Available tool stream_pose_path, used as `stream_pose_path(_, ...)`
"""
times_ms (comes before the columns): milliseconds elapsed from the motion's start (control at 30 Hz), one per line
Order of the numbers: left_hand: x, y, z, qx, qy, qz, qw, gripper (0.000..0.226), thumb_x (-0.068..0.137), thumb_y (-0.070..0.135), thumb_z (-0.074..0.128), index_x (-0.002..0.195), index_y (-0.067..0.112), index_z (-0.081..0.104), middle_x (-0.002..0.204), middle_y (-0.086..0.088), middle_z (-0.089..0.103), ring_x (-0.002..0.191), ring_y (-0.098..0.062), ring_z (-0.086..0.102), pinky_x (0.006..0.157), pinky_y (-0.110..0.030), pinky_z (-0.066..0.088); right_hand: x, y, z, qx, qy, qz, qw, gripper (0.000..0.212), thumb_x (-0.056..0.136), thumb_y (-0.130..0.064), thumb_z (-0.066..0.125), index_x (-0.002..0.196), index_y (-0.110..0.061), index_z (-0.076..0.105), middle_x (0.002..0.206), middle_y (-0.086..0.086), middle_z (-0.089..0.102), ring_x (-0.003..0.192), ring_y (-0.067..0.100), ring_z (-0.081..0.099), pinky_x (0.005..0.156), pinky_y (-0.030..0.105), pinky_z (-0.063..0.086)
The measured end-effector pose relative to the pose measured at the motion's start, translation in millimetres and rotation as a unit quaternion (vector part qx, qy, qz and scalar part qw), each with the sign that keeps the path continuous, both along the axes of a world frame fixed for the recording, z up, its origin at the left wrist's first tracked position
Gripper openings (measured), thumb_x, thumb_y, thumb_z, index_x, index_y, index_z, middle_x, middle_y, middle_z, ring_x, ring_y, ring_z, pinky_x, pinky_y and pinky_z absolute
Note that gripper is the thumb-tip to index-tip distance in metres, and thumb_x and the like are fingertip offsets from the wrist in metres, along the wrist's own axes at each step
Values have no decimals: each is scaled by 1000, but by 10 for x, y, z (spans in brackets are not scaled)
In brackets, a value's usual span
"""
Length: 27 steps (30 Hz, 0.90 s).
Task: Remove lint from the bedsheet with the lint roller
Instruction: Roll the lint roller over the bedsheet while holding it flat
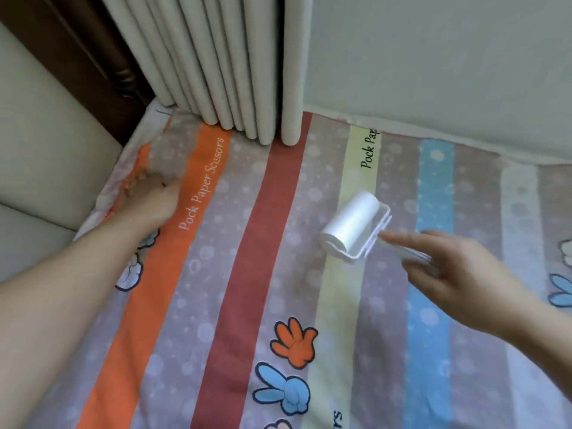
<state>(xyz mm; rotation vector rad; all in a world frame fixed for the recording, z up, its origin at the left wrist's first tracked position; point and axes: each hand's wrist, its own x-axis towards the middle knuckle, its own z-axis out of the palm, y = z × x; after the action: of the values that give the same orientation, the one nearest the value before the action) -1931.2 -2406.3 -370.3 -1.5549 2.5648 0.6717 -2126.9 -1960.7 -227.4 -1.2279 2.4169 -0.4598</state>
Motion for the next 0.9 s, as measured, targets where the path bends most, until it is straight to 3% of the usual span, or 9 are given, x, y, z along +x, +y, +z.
stream_pose_path(33,-91,43,-79,-17,1,5,1000,54,99,64,39,134,25,53,146,-13,40,140,-37,36,117,-60,23,-80,-1,-30,-11,13,-24,1000,50,88,-25,57,130,-52,51,85,-10,55,72,10,54,62,38,46)
stream_pose_path(100,-353,342,90,-37,47,-63,996,49,101,57,38,132,21,51,141,-12,46,132,-36,43,112,-54,34,-216,-159,-124,-2,26,-59,998,50,91,-24,54,133,-50,49,91,-8,54,83,20,57,64,37,45)
stream_pose_path(200,-817,1141,672,5,75,-124,989,46,106,30,40,147,9,45,159,-13,35,148,-31,29,122,-44,22,-384,-645,-328,17,42,-59,997,51,93,-22,46,139,-44,45,110,3,57,106,31,56,73,36,44)
stream_pose_path(267,-989,1293,661,3,90,-174,981,49,105,28,38,151,12,43,163,-10,30,152,-25,22,123,-38,17,-473,-1031,-427,21,46,-57,997,53,92,-21,43,141,-42,43,119,6,55,111,32,54,77,36,43)
stream_pose_path(367,-1104,1142,491,15,80,-190,978,48,104,23,39,150,10,44,162,-11,31,151,-24,21,121,-34,15,-573,-1529,-529,30,43,-57,997,55,92,-19,42,143,-42,39,121,8,51,109,33,54,75,35,40)
stream_pose_path(500,-1068,913,195,43,12,-212,976,64,105,22,37,163,14,9,170,-4,-3,156,-16,-9,126,-36,-6,-613,-1904,-715,40,39,-59,997,61,91,-14,44,145,-41,36,124,8,50,107,32,56,75,35,43)
stream_pose_path(567,-1022,926,117,40,-6,-221,974,67,106,26,35,162,16,1,170,0,-12,154,-13,-17,125,-37,-11,-581,-1849,-723,40,39,-57,997,61,91,-15,44,145,-41,35,121,8,51,104,33,56,73,35,43)
stream_pose_path(700,-1069,943,36,26,-16,-220,975,66,107,33,29,162,20,-4,169,2,-15,153,-11,-20,124,-37,-13,-561,-1529,-744,44,38,-51,997,56,93,-19,44,144,-42,36,106,8,50,96,37,56,74,40,49)
stream_pose_path(900,-1070,996,1,-2,-23,-216,976,66,107,45,20,163,21,-4,169,4,-14,153,-10,-19,125,-38,-13,-475,-988,-684,69,58,-60,994,53,94,-20,43,141,-44,41,110,3,54,97,34,57,67,37,46)
